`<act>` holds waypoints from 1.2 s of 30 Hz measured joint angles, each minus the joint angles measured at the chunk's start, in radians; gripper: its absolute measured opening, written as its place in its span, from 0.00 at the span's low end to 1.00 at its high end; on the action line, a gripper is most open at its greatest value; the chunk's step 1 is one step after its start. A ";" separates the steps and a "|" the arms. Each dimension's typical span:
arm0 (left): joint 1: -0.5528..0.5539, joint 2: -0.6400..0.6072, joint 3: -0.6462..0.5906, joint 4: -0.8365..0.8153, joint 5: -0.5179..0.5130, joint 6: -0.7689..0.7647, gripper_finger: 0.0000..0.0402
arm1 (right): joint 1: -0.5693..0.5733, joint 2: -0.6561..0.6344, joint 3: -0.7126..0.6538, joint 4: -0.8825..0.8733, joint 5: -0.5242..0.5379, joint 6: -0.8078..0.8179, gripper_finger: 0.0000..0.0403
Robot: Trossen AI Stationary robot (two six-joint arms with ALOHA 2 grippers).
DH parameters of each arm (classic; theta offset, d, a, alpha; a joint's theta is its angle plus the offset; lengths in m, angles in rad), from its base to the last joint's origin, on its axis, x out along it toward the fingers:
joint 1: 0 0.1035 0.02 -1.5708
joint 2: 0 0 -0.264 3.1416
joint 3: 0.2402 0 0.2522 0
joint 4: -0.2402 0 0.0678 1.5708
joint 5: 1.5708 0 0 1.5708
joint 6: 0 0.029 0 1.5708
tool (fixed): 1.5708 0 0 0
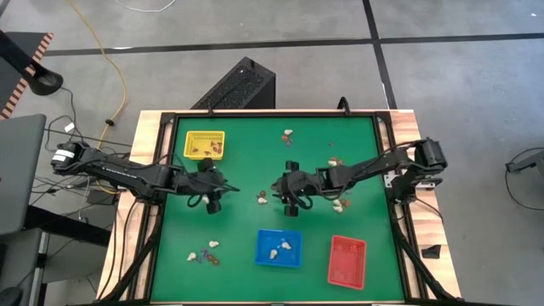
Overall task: Sort Halloween decoration
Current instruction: Put the orange pumpkin toy into the orange basket
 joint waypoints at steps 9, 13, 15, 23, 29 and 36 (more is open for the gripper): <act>0.000 0.000 -0.001 -0.070 0.007 -0.086 0.37 | 0.004 0.011 0.000 0.014 -0.025 0.000 0.47; -0.020 0.000 -0.001 -0.013 0.185 -0.096 0.37 | 0.022 0.011 0.000 0.014 -0.024 0.000 0.47; -0.060 0.000 -0.001 0.045 0.339 -0.099 0.37 | 0.036 0.011 0.000 0.009 -0.025 0.000 0.47; -0.393 0.017 -0.001 0.345 0.448 -0.263 0.37 | 0.066 0.011 0.000 0.008 -0.025 -0.032 0.47; -0.609 0.165 0.046 0.498 0.279 -0.261 0.37 | 0.066 0.011 0.000 0.016 -0.024 -0.012 0.47; -0.690 0.363 0.194 0.262 0.249 -0.270 0.37 | 0.066 0.011 0.001 0.073 -0.024 0.058 0.47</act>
